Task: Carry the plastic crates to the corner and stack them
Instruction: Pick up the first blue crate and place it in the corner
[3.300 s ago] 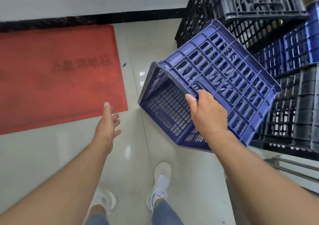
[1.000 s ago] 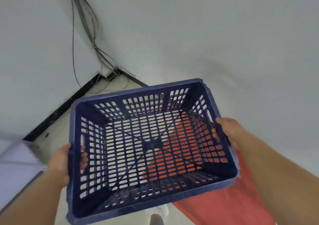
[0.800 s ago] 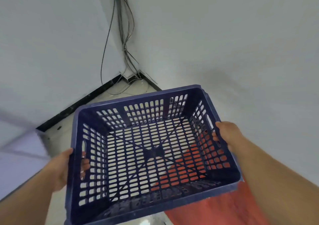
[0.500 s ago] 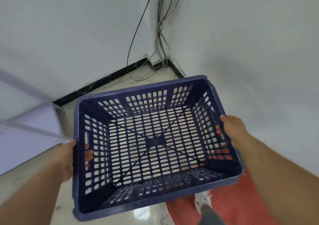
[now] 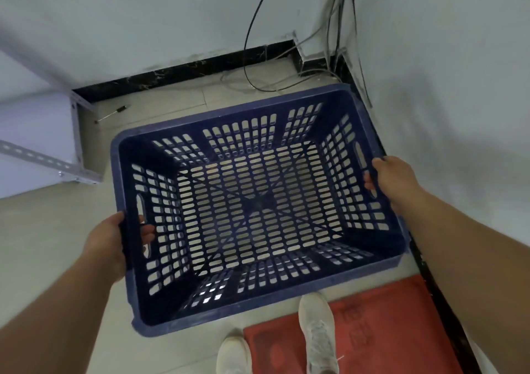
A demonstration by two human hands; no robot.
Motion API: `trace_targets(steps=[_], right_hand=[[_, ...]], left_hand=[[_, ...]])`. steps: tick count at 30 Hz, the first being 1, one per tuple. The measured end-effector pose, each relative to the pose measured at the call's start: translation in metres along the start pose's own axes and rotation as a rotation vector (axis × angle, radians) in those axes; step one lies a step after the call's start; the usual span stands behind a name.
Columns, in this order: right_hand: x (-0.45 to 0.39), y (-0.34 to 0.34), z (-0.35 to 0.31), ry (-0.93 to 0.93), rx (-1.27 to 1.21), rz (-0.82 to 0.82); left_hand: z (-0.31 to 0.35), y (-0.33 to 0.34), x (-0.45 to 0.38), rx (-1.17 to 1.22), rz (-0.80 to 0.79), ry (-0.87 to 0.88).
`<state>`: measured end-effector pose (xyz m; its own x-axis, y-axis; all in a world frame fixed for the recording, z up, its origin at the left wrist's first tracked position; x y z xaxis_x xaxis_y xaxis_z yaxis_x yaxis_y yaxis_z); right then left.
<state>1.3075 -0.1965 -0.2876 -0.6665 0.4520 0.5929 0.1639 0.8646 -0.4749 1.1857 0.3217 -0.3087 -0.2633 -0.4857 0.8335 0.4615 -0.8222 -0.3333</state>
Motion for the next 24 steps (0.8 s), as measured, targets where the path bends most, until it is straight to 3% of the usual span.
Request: trace_targets(steps=[11,24], right_hand=[[-0.068,0.036,0.028,0.016,0.027,-0.009],[-0.078,0.042,0.039,-0.035,0.028,0.018]], left_hand=[[-0.004,0.042,-0.067,0.015,0.011,-0.005],[-0.010,0.048,-0.080,-0.064,0.017,0.058]])
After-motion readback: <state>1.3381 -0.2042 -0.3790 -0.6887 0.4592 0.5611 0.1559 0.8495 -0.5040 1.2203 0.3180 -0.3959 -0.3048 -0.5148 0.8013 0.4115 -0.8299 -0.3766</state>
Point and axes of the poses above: each hand's wrist, its own x-axis away from the middle knuckle, its own y-axis out of the palm, z = x × y, the point moved 10 cm from there along -x, towards the middle knuckle, and after that the axes turned 2 degrees about -y, right-handed, at the moved point
